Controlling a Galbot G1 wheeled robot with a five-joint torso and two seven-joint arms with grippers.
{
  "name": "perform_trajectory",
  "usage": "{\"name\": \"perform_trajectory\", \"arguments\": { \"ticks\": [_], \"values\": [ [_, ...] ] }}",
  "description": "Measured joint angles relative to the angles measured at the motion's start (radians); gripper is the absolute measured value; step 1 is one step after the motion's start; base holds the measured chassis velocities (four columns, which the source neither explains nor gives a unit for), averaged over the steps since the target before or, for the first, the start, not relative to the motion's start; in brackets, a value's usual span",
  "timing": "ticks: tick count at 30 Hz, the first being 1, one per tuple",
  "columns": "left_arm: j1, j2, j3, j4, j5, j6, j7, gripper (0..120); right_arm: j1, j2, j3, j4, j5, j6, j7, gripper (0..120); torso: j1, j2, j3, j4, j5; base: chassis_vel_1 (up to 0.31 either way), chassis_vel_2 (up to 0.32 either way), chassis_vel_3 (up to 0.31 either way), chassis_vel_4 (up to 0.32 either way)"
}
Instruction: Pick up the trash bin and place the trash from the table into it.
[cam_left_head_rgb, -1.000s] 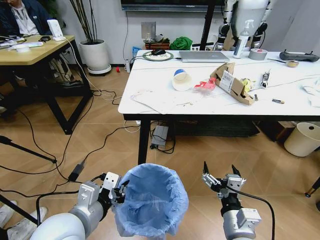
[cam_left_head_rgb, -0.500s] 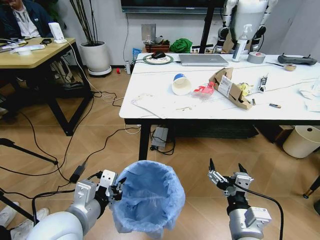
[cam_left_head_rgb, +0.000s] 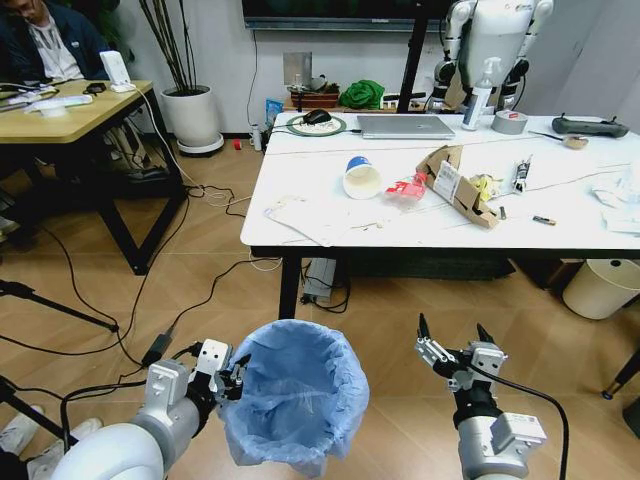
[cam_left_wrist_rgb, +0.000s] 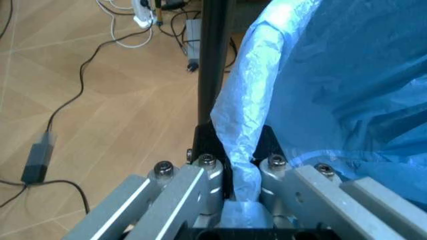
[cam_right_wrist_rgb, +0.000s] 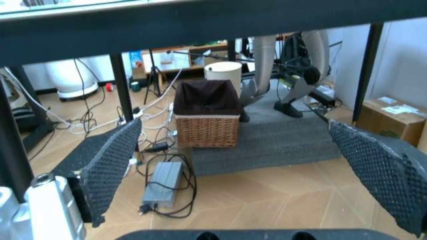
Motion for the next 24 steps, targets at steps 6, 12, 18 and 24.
{"name": "perform_trajectory", "arguments": {
  "ticks": [6, 12, 18, 24],
  "values": [
    [0.013, -0.002, -0.006, 0.0, 0.002, 0.0, 0.005, 2, 0.004, 0.0, 0.004, 0.01, 0.013, -0.008, 0.01, 100, 0.013, 0.031, 0.018, 0.0001, 0.0, 0.0, 0.0, 0.0, 0.0],
    [0.02, -0.008, -0.008, 0.0, 0.003, 0.0, 0.005, 2, 0.005, 0.0, 0.001, 0.016, 0.014, -0.011, 0.013, 100, 0.022, 0.055, 0.033, 0.0001, 0.0, 0.0, 0.0, 0.0, 0.0],
    [0.034, -0.007, -0.029, 0.0, 0.001, 0.0, 0.007, 2, 0.009, 0.0, 0.005, 0.029, 0.022, -0.021, 0.016, 100, 0.033, 0.081, 0.048, 0.0001, 0.0, 0.0, 0.0, 0.0, 0.0],
    [0.025, -0.018, -0.025, 0.0, -0.001, 0.0, 0.011, 2, 0.001, 0.0, 0.0, 0.036, 0.021, -0.024, 0.016, 100, 0.043, 0.106, 0.062, 0.0, 0.0, 0.0, 0.0, 0.0, 0.0]
  ]
}}
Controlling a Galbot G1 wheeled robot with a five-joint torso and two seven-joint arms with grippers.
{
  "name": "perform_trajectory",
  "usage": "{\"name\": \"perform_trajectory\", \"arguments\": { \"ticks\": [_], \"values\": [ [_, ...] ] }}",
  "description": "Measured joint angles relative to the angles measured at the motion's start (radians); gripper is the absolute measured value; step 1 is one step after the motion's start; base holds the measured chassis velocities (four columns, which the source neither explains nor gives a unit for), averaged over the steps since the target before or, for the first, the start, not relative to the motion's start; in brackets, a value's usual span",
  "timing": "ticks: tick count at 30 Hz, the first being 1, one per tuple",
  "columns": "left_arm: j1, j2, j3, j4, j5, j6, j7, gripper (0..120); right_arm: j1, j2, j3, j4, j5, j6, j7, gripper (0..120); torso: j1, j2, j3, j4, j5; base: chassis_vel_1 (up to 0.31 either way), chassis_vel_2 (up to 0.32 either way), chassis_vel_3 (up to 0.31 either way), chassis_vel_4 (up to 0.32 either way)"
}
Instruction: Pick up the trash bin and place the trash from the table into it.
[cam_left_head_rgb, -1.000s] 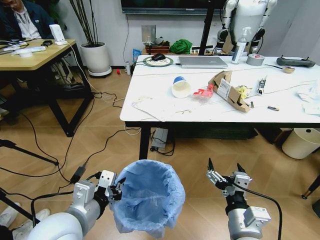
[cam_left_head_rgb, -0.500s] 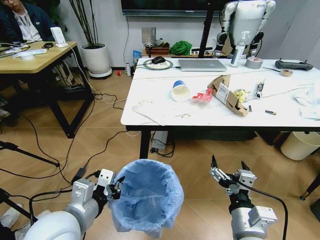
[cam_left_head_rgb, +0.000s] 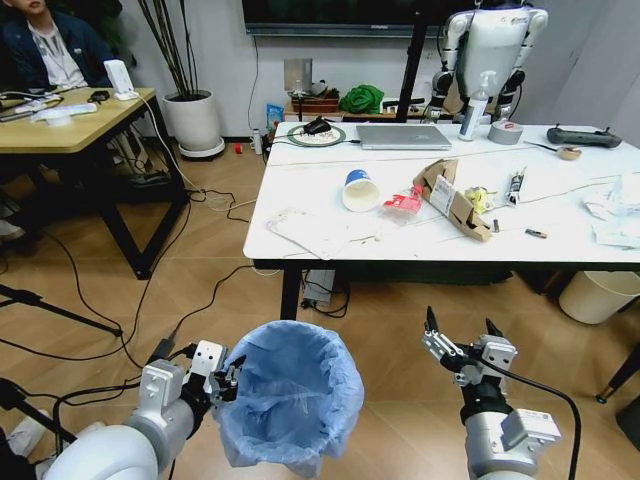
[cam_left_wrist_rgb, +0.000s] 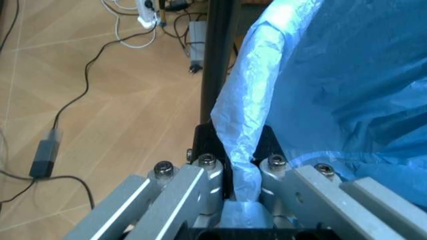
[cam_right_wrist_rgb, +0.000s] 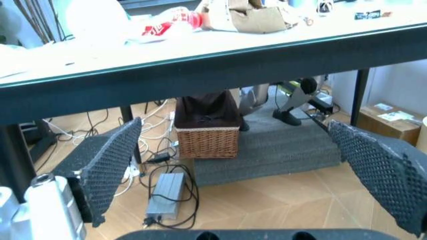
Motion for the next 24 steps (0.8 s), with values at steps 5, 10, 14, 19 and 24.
{"name": "perform_trajectory", "arguments": {
  "ticks": [5, 10, 14, 19, 24],
  "values": [
    [-0.005, -0.016, -0.011, 0.0, -0.006, 0.0, 0.004, 2, -0.007, 0.0, -0.002, 0.002, 0.0, -0.001, 0.001, 100, 0.008, 0.02, 0.012, 0.0, 0.0, 0.0, 0.0, 0.0, 0.0],
    [0.0, -0.014, -0.021, 0.0, -0.01, 0.0, 0.009, 2, -0.006, 0.0, -0.005, 0.002, -0.001, -0.001, 0.001, 100, 0.016, 0.04, 0.024, 0.0, 0.0, 0.0, 0.0, 0.0, 0.0],
    [-0.002, -0.013, -0.013, 0.0, -0.008, 0.0, 0.009, 2, -0.006, 0.0, -0.008, 0.004, -0.001, -0.001, 0.001, 100, 0.025, 0.061, 0.037, 0.0, 0.0001, 0.0, 0.0, 0.0, 0.0],
    [-0.003, -0.02, -0.001, 0.0, 0.003, 0.0, 0.009, 2, -0.007, 0.0, -0.004, 0.007, 0.0, -0.002, 0.003, 100, 0.033, 0.082, 0.049, 0.0, 0.0, 0.0, 0.0, 0.0, 0.0],
    [-0.002, -0.024, 0.014, 0.0, 0.018, 0.0, 0.011, 2, -0.008, 0.0, -0.001, 0.013, 0.002, -0.003, 0.004, 100, 0.042, 0.105, 0.063, 0.0, 0.0, 0.0, 0.0, 0.0, 0.0]
  ]
}}
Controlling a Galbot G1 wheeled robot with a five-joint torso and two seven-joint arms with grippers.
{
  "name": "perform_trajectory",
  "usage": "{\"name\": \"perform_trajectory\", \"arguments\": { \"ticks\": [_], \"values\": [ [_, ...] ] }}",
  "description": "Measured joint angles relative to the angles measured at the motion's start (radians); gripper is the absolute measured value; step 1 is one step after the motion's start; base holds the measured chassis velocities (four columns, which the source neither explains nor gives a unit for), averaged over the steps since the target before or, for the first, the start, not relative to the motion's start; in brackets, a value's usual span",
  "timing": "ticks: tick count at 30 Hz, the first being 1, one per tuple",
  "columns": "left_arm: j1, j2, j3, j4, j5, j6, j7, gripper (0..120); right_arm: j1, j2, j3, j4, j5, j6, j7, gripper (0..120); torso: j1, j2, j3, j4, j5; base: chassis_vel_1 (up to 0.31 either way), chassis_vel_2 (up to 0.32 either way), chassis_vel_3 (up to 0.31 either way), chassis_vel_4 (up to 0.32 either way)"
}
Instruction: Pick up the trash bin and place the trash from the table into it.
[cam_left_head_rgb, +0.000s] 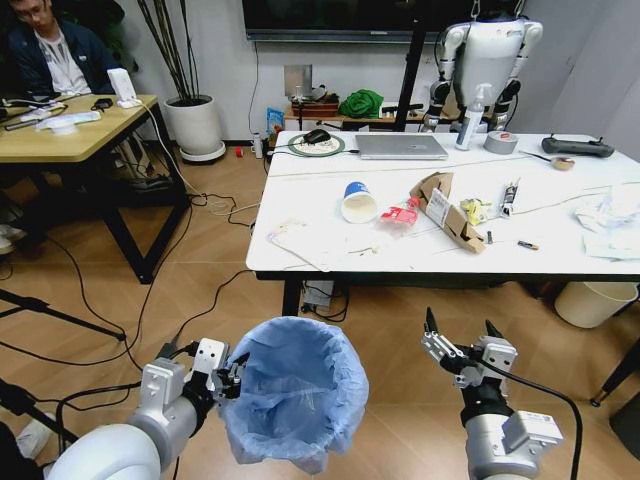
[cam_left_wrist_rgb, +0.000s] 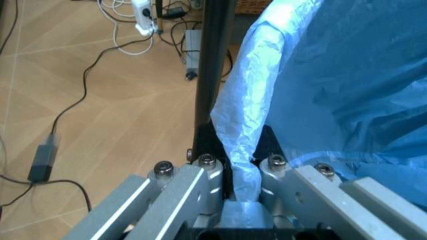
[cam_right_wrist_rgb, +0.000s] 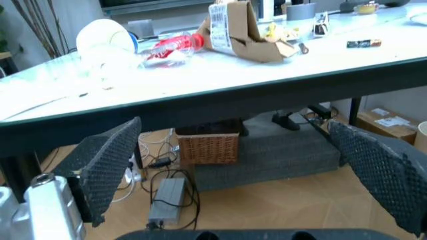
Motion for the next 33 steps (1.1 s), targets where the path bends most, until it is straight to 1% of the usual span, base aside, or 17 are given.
{"name": "perform_trajectory", "arguments": {
  "ticks": [15, 19, 29, 33],
  "values": [
    [0.001, 0.001, -0.001, 0.0, 0.007, 0.0, 0.004, 2, -0.017, 0.0, -0.007, 0.013, -0.008, -0.001, -0.003, 100, 0.025, 0.061, 0.036, 0.0, 0.0, 0.0, 0.0, 0.0, 0.0],
    [0.004, 0.002, 0.002, 0.0, 0.013, 0.0, 0.005, 2, -0.02, 0.0, -0.007, 0.021, -0.009, -0.001, -0.003, 100, 0.036, 0.084, 0.048, 0.0, 0.0, 0.0, 0.0, 0.0, 0.0],
    [0.013, 0.002, 0.001, 0.0, 0.016, 0.0, 0.006, 2, -0.026, 0.0, -0.006, 0.032, -0.01, -0.001, -0.009, 100, 0.053, 0.124, 0.071, 0.0, 0.0, 0.0, 0.0, 0.0, 0.0],
    [0.018, 0.003, 0.001, 0.0, 0.017, 0.0, 0.006, 2, -0.029, 0.0, -0.003, 0.04, -0.008, -0.001, -0.01, 100, 0.063, 0.148, 0.085, 0.0, 0.0, 0.0, 0.0, 0.0, 0.0]
  ]
}}
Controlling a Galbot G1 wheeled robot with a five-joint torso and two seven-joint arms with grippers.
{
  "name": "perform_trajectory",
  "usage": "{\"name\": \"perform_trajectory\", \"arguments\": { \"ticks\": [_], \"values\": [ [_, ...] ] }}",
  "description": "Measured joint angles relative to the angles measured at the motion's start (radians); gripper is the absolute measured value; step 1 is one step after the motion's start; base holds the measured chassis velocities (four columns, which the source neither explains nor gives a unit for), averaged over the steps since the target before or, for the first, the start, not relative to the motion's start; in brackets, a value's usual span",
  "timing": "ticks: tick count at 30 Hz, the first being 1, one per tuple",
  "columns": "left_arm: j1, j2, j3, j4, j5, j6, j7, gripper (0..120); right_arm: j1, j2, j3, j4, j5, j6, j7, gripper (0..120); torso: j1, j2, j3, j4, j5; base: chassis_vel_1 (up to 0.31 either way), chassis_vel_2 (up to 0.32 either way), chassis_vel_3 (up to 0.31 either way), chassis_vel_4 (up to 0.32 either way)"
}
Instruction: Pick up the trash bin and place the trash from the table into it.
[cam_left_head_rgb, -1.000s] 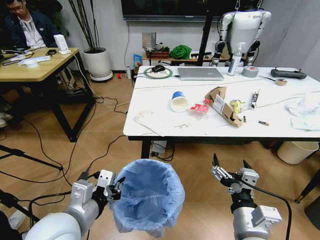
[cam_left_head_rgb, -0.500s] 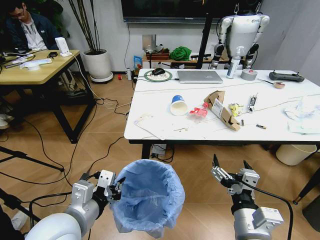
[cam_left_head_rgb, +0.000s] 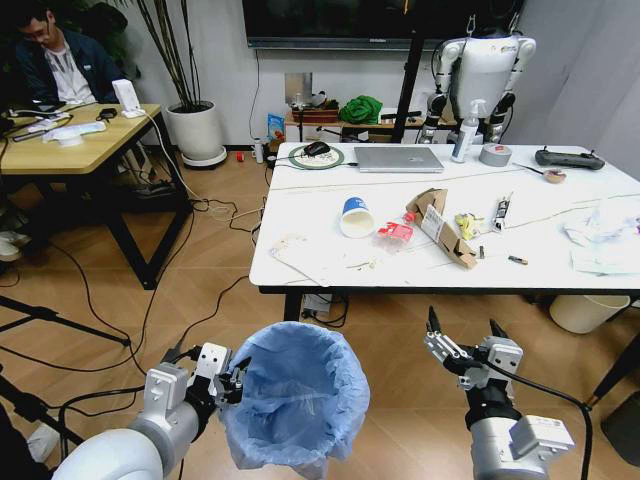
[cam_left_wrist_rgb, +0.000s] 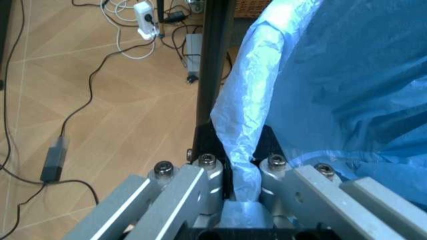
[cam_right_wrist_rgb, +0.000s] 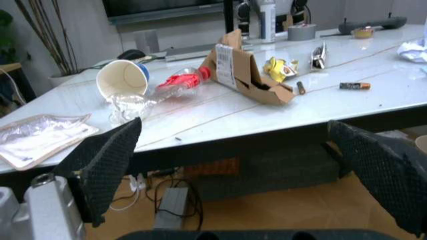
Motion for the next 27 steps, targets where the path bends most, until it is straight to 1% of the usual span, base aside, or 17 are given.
{"name": "perform_trajectory", "arguments": {
  "ticks": [9, 11, 14, 18, 20, 22, 24, 25, 27],
  "values": [
    [0.011, 0.001, -0.002, 0.0, 0.005, 0.0, 0.0, 2, 0.004, 0.0, 0.007, 0.009, 0.014, -0.009, 0.003, 100, 0.019, 0.043, 0.024, 0.0, 0.0, 0.0, 0.0, 0.0, 0.0],
    [0.011, 0.001, -0.002, 0.0, 0.005, 0.0, 0.0, 2, 0.004, 0.0, 0.008, 0.009, 0.015, -0.009, 0.004, 100, 0.02, 0.046, 0.026, 0.0, 0.0, 0.0, 0.0, 0.0, 0.0],
    [0.014, 0.001, -0.002, 0.0, 0.006, 0.0, 0.0, 2, 0.006, 0.0, 0.01, 0.013, 0.021, -0.013, 0.005, 100, 0.028, 0.064, 0.037, 0.0, 0.0, 0.0, 0.0, 0.0, 0.0],
    [0.017, 0.001, -0.005, 0.0, 0.004, 0.0, 0.0, 2, 0.009, 0.0, 0.012, 0.016, 0.029, -0.017, 0.005, 100, 0.033, 0.076, 0.043, 0.0, 0.0001, 0.0, 0.0, 0.0, 0.0],
    [0.02, 0.0, -0.011, 0.0, -0.002, 0.0, 0.0, 2, 0.015, 0.0, 0.014, 0.022, 0.053, -0.03, 0.009, 100, 0.038, 0.087, 0.049, 0.0, 0.0, 0.0, 0.0, 0.0, 0.0],
    [0.024, -0.005, -0.023, 0.0, 0.017, 0.0, 0.011, 2, 0.035, -0.004, 0.027, 0.038, 0.111, -0.065, 0.024, 100, 0.043, 0.099, 0.056, 0.0, 0.0, 0.0, 0.0, 0.0, 0.0],
    [0.027, -0.004, -0.035, 0.0, 0.027, 0.0, 0.026, 2, 0.051, -0.033, 0.043, 0.041, 0.174, -0.097, 0.042, 100, 0.045, 0.104, 0.059, 0.0, 0.0, 0.0, 0.0, 0.0, 0.0],
    [0.027, -0.004, -0.035, 0.0, 0.027, 0.0, 0.026, 2, 0.051, -0.033, 0.043, 0.041, 0.174, -0.097, 0.042, 100, 0.045, 0.104, 0.059, 0.0, 0.0, 0.0, 0.0, 0.0, 0.0],
    [0.028, 0.009, -0.046, 0.0, 0.025, 0.0, 0.034, 2, 0.065, -0.061, 0.049, 0.041, 0.246, -0.131, 0.067, 100, 0.045, 0.105, 0.06, 0.0, 0.0, 0.0, 0.0, 0.0, 0.0]
  ]
}}
